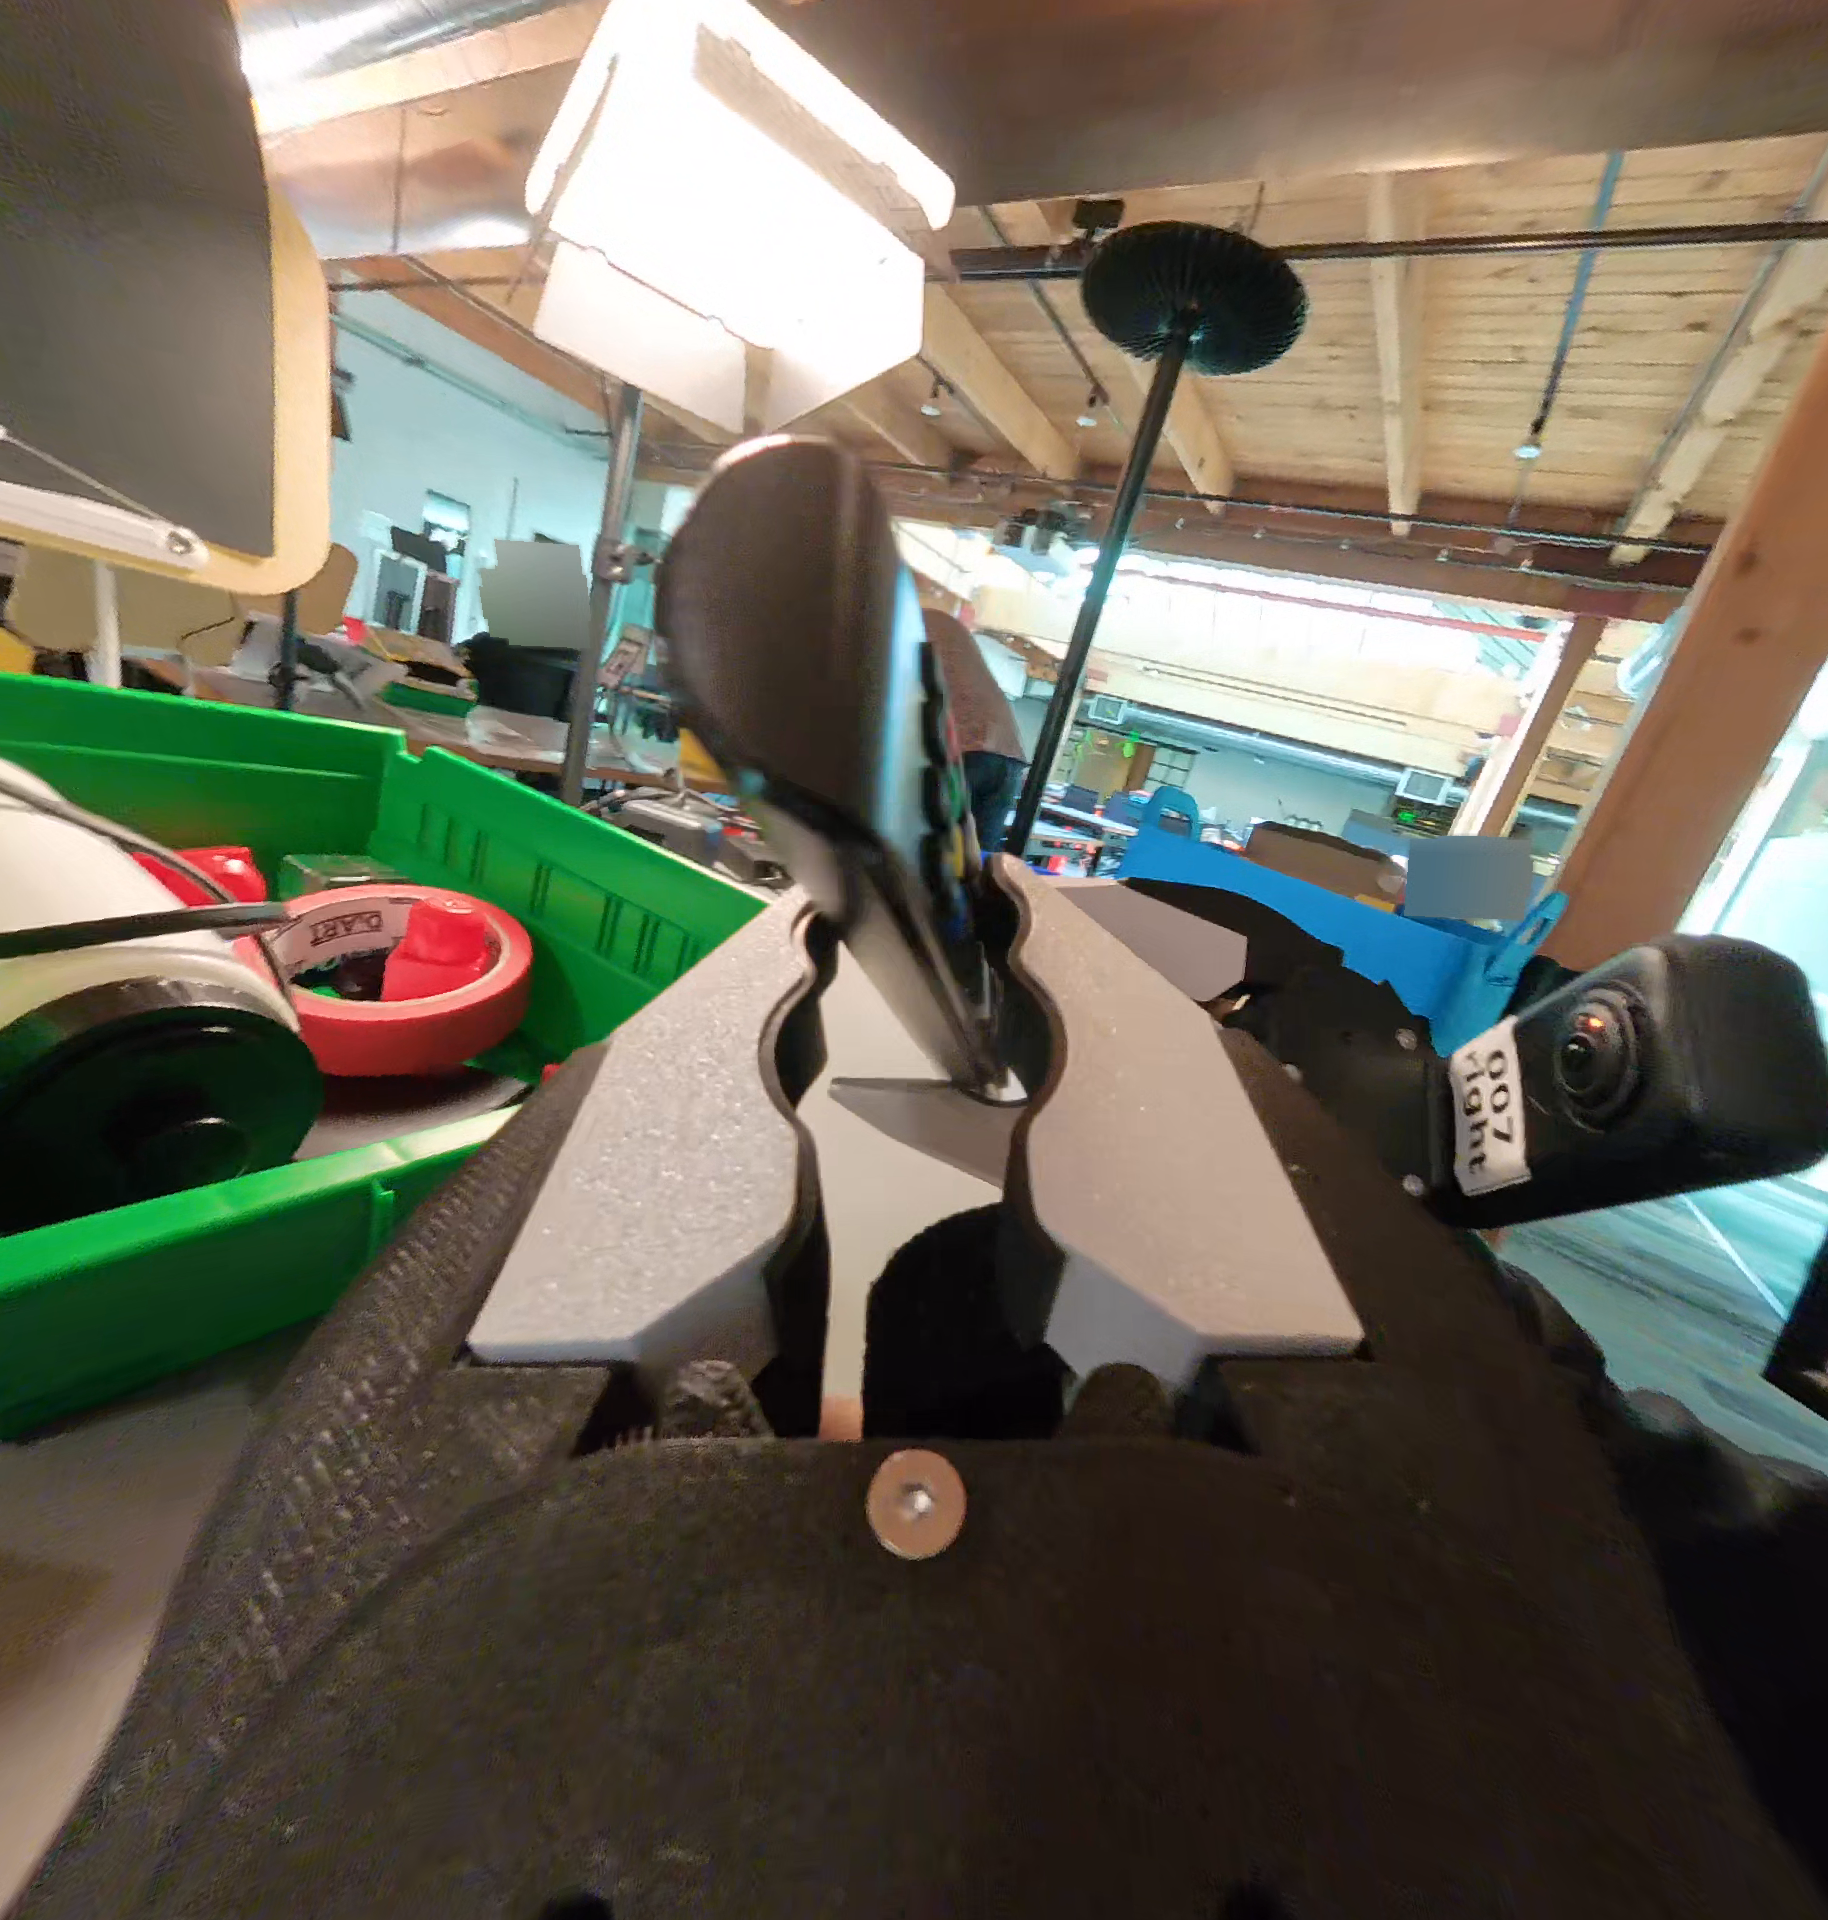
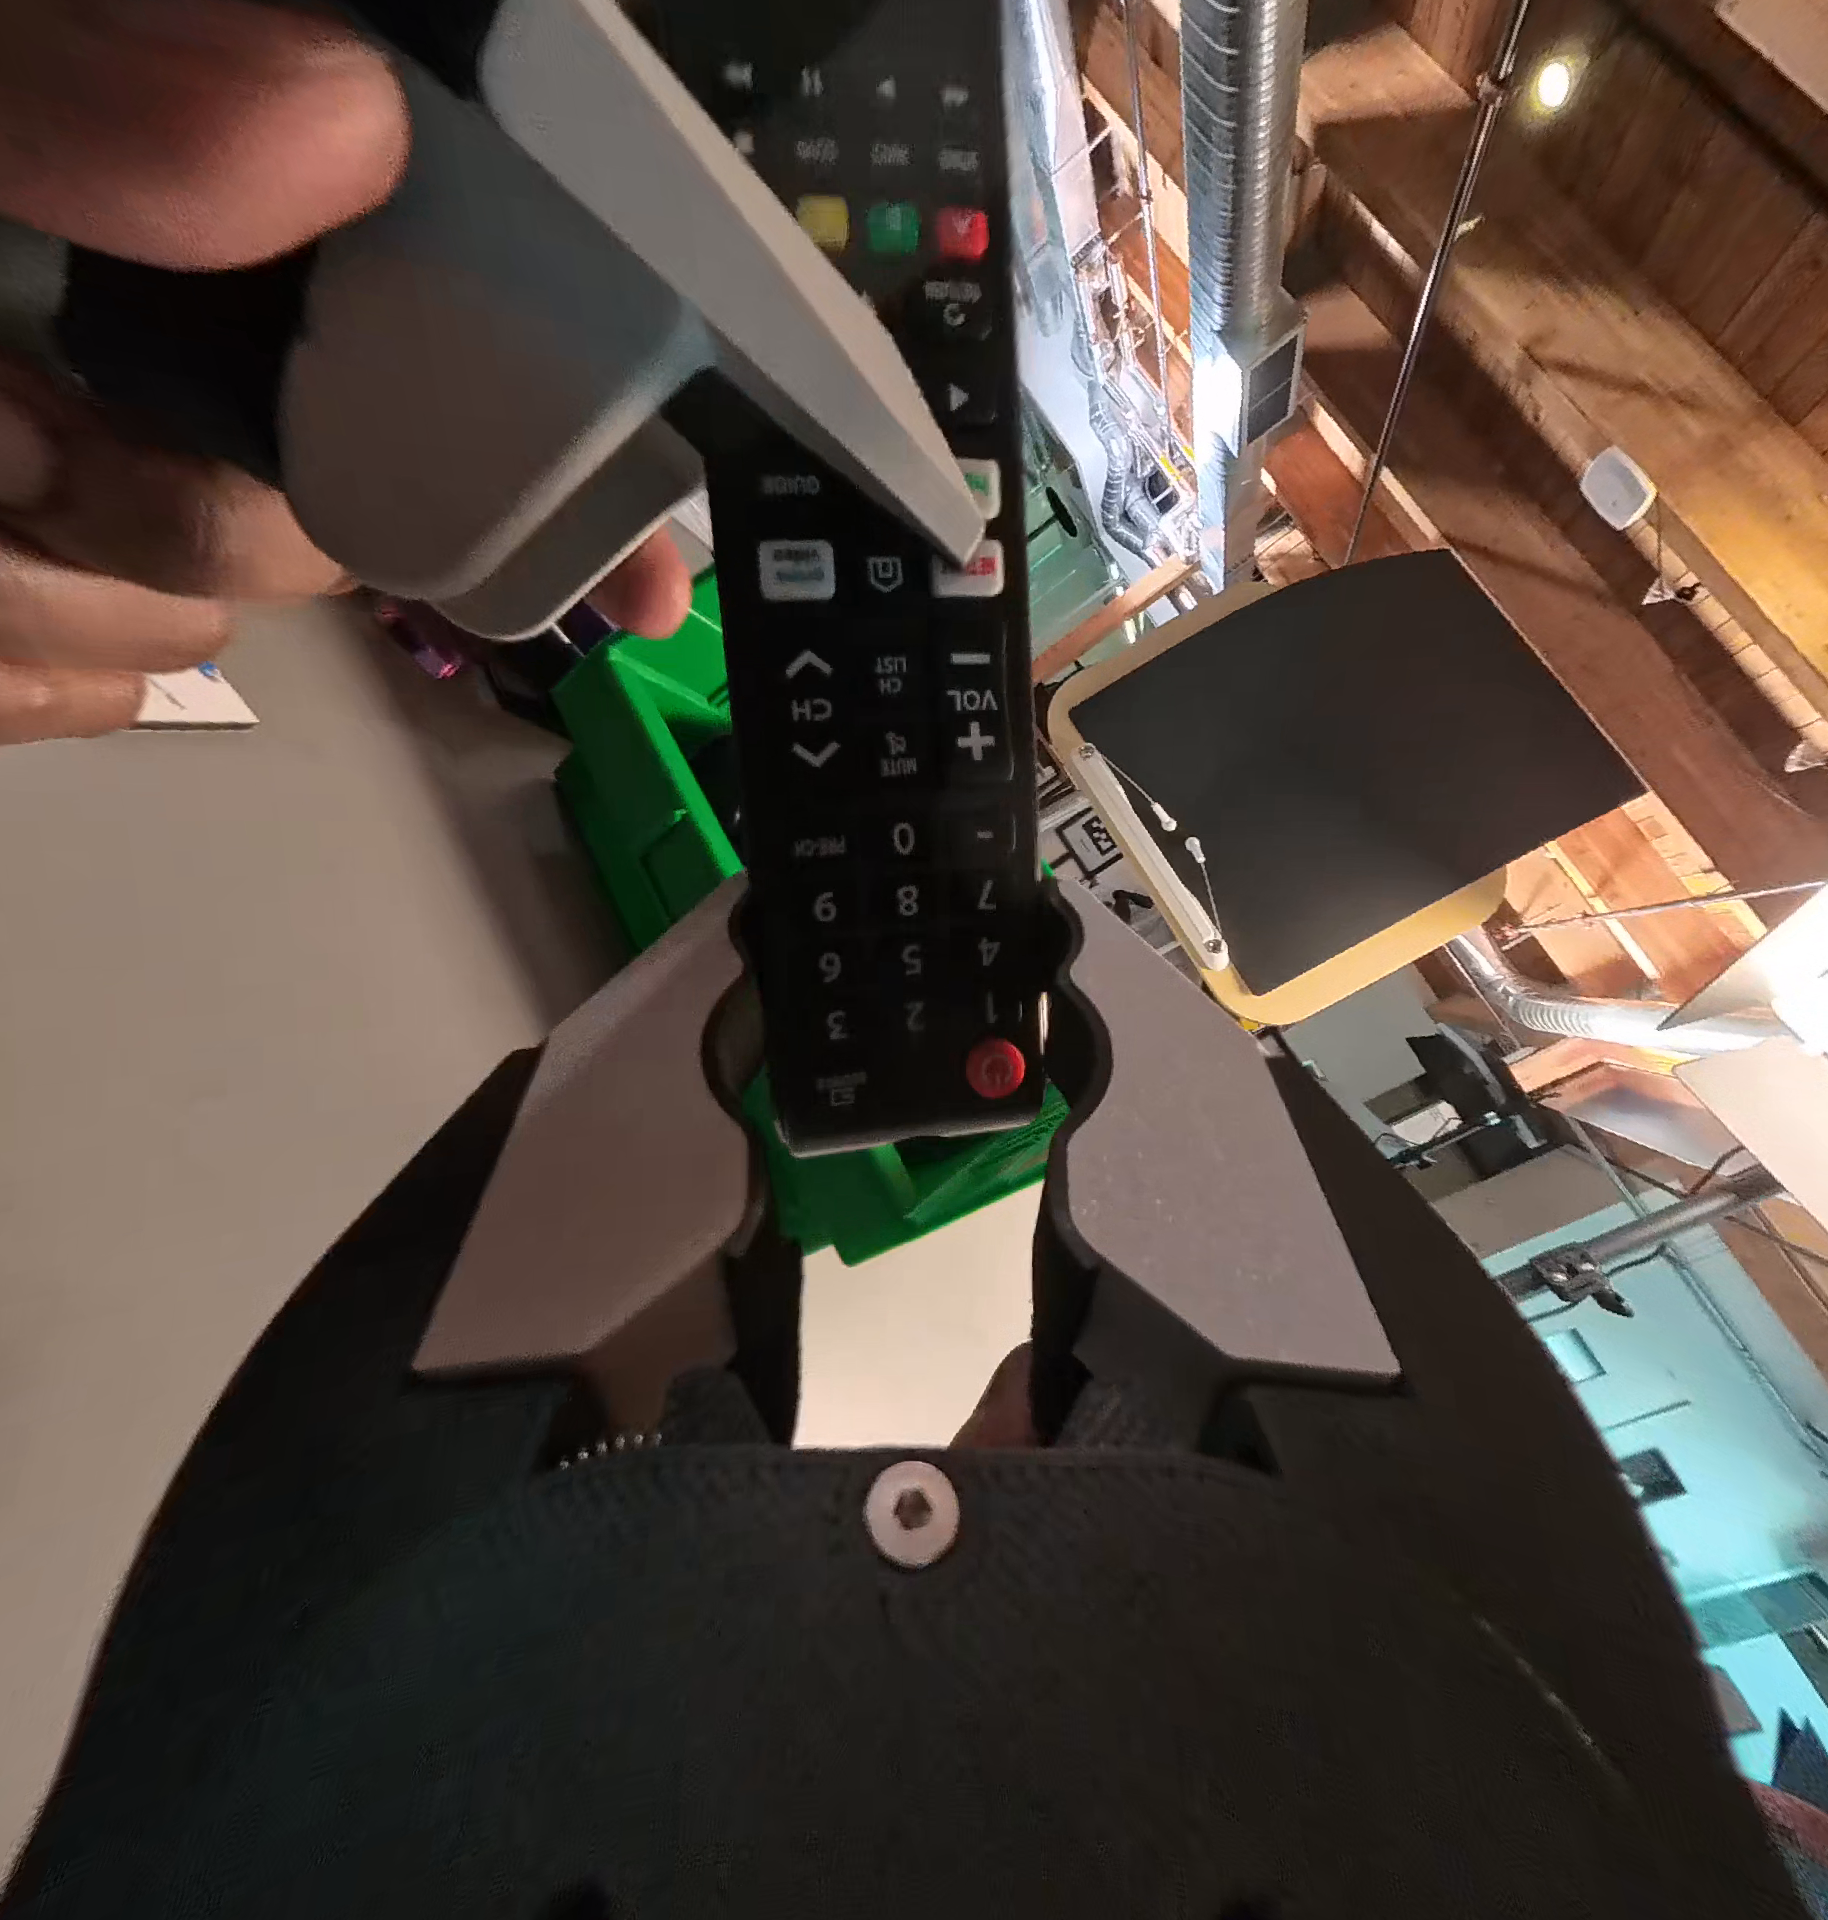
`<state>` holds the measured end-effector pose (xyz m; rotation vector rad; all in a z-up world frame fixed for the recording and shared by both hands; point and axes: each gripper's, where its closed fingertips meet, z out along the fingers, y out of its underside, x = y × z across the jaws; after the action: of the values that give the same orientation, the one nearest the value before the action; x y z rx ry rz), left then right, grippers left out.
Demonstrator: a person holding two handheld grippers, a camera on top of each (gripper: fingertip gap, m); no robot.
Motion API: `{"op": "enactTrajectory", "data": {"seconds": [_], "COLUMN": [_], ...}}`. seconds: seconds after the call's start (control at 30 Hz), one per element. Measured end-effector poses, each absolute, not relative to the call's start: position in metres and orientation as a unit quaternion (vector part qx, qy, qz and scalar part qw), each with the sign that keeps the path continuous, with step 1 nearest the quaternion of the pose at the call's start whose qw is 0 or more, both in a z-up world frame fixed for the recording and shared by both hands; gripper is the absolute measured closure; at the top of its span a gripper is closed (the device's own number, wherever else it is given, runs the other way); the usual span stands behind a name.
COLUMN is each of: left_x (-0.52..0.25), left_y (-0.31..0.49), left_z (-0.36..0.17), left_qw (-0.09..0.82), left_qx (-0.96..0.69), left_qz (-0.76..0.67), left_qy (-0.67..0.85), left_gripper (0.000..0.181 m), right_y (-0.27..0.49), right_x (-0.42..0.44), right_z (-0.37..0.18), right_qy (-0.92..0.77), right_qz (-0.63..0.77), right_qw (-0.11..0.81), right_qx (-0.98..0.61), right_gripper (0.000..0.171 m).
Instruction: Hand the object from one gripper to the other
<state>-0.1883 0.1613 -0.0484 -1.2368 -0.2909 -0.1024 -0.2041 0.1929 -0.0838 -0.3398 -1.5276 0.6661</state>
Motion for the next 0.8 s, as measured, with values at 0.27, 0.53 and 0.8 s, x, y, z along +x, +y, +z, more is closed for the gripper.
{"op": "enactTrajectory", "data": {"seconds": [0.27, 0.53, 0.8], "left_x": [-0.183, -0.185, -0.172], "left_y": [0.169, 0.155, 0.158], "left_z": [-0.057, -0.040, -0.035], "left_qw": [0.779, 0.815, 0.815], "left_qx": [-0.617, -0.568, -0.569], "left_qz": [0.047, 0.030, 0.083], "left_qy": [-0.102, -0.109, -0.071], "left_gripper": [0.156, 0.156, 0.141], "right_y": [0.172, 0.169, 0.167], "right_x": [-0.203, -0.200, -0.196], "right_z": [-0.089, -0.088, -0.078], "right_qy": [-0.684, -0.686, -0.668], "right_qz": [0.284, 0.306, 0.313], "right_qw": [0.660, 0.648, 0.666], "right_qx": [-0.126, -0.123, -0.114], "right_gripper": [0.113, 0.111, 0.112]}}
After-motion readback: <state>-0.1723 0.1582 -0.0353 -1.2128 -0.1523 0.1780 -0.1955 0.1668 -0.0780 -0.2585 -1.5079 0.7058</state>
